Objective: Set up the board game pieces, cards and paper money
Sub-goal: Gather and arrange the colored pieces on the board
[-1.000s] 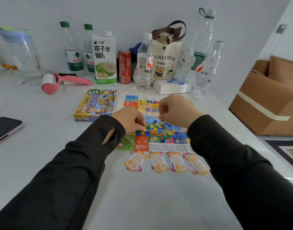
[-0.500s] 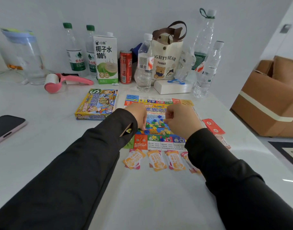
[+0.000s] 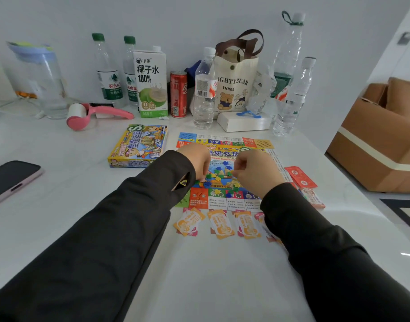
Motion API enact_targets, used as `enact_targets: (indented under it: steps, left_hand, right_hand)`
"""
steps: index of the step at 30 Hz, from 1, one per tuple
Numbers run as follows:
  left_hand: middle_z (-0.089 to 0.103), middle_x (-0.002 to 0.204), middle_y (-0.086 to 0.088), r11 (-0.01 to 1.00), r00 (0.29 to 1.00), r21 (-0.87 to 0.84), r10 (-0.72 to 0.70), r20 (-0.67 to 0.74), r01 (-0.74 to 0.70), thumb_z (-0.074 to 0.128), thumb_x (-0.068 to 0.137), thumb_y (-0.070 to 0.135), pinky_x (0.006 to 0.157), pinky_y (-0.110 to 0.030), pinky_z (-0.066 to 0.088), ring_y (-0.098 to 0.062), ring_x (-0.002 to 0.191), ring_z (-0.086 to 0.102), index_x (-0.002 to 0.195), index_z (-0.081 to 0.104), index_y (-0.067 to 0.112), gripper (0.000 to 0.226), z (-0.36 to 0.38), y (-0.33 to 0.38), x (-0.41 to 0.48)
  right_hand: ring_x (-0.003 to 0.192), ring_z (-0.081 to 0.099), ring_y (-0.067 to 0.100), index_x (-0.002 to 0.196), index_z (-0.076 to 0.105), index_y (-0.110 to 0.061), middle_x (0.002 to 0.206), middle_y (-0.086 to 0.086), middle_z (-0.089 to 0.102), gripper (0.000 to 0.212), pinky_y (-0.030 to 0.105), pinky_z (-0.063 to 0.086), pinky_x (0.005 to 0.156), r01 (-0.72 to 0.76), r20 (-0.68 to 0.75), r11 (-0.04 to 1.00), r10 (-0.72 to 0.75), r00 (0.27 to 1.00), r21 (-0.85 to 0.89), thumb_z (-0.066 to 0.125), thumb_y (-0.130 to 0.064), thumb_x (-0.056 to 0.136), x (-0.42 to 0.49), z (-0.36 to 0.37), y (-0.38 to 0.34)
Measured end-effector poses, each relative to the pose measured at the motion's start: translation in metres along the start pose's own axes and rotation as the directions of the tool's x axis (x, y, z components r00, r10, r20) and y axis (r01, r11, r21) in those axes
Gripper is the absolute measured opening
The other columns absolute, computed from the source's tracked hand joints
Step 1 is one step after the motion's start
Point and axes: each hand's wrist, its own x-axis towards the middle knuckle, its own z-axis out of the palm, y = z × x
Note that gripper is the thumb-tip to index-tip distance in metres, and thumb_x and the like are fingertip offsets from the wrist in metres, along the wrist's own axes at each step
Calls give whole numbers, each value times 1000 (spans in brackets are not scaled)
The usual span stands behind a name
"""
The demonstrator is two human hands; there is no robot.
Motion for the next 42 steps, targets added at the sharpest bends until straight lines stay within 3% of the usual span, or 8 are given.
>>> enact_targets:
  steps: [10, 14, 16, 18, 21, 25, 31, 42]
  left_hand:
    - [62, 104, -1, 987, 991, 134, 106, -83, -94, 62, 86, 17, 74, -23, 38, -19, 96, 56, 102, 64, 14, 16, 5, -3, -9]
    - [65, 84, -1, 900, 947, -435, -146, -286, 7, 56, 83, 1, 66, -21, 46, -12, 70, 56, 87, 70, 13, 19, 15, -10, -15]
    - [60, 71, -5, 391, 908, -920, -397, -134, 35, 49, 84, -6, 51, -18, 49, -10, 52, 57, 82, 67, 7, 22, 16, -10, -21]
    - [52, 70, -9, -358, 927, -931, -322, 191, 68, 41, 87, -7, 41, -15, 47, -11, 46, 54, 83, 62, 0, 22, 15, -7, -28]
    - [46, 70, -10, -752, 937, -647, -124, 327, 126, 37, 90, 0, 41, -13, 46, -12, 58, 47, 82, 59, -2, 24, 14, -6, -33]
    - [51, 54, -12, -792, 945, -595, -75, 319, 138, 42, 96, 14, 40, -13, 47, -12, 47, 52, 80, 59, -2, 28, 12, -1, -36]
    - [62, 101, -32, -805, 940, -565, -30, 341, 179, 27, 102, 24, 80, -44, 51, -44, 90, 60, 99, 57, -14, 49, 15, 5, -39]
    - [63, 93, -33, -800, 922, -550, 8, 387, 238, 28, 102, 23, 81, -49, 48, -45, 96, 58, 99, 54, -17, 48, 18, 4, -37]
  right_hand:
    - [61, 43, 5, 62, 50, -20, 65, -8, 49, 26, 15, 30, 51, -21, -18, 999, 21, 1000, 34, 60, -6, 82, -1, 1, 0]
    - [61, 44, 6, 68, 56, -13, 64, -7, 50, 17, 15, 32, 52, -29, -47, 998, 32, 998, 64, 61, -5, 81, 1, -1, 0]
    - [62, 47, 9, 68, 57, -13, 63, -7, 51, 16, 15, 34, 53, -34, -80, 994, 43, 996, 108, 63, -5, 81, 2, -4, -1]
    - [65, 50, 13, 70, 59, -13, 64, -6, 51, 14, 16, 35, 54, -40, -108, 988, 56, 993, 147, 65, -6, 81, 3, -10, -2]
    - [58, 48, 10, 70, 62, -10, 60, -5, 52, 11, 18, 37, 54, -16, -152, 976, 50, 987, 219, 67, -6, 79, 4, -19, -5]
    - [54, 48, 10, 66, 62, -13, 58, -1, 55, 14, 18, 40, 54, 36, -182, 964, 13, 983, 262, 69, -8, 78, 10, -35, -10]
    - [51, 54, 3, 68, 64, -10, 61, 2, 62, 13, 15, 47, 54, 191, -147, 886, -142, 979, 422, 73, -6, 75, 11, -46, -32]
    - [62, 55, -11, 78, 72, -17, 67, -16, 62, 9, 4, 43, 60, 252, -5, 913, -265, 964, 321, 68, -10, 81, 13, -29, -45]
